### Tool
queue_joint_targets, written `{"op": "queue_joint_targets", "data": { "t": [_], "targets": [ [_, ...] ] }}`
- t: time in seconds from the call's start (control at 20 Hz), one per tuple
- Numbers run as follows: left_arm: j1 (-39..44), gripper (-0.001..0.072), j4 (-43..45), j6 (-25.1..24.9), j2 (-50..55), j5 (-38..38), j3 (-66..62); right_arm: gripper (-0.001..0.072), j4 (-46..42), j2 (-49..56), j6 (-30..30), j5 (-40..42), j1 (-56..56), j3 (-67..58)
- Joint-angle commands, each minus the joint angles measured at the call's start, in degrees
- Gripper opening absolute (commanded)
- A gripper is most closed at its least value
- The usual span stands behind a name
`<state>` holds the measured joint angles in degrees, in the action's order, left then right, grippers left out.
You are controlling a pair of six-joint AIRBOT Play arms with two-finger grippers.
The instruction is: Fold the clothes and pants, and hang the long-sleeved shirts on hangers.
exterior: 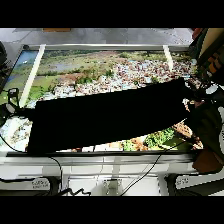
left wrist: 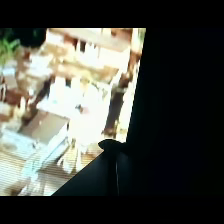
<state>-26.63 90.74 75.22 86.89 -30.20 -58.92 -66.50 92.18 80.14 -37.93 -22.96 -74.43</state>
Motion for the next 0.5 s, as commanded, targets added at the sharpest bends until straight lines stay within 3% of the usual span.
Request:
{"op": "queue_joint_targets", "data": {
  "t": [0.0, 0.2, 0.45],
  "targets": [
    [1.29, 0.0011, 0.15, 7.02, 1.88, 11.85, 0.0, 0.0026, 5.77, 0.98, 0.42, 11.26, 0.85, 0.0],
    [3.56, 0.0011, 0.37, 8.76, 4.59, 12.66, -0.11, 0.0026, 9.42, 3.87, 0.39, 20.76, 3.87, -0.02],
    [5.11, 0.0011, 3.82, 8.57, 4.26, 8.66, -0.11, 0.0026, 8.48, 5.7, 0.37, 19.32, 4.74, -0.02]
  ]
}}
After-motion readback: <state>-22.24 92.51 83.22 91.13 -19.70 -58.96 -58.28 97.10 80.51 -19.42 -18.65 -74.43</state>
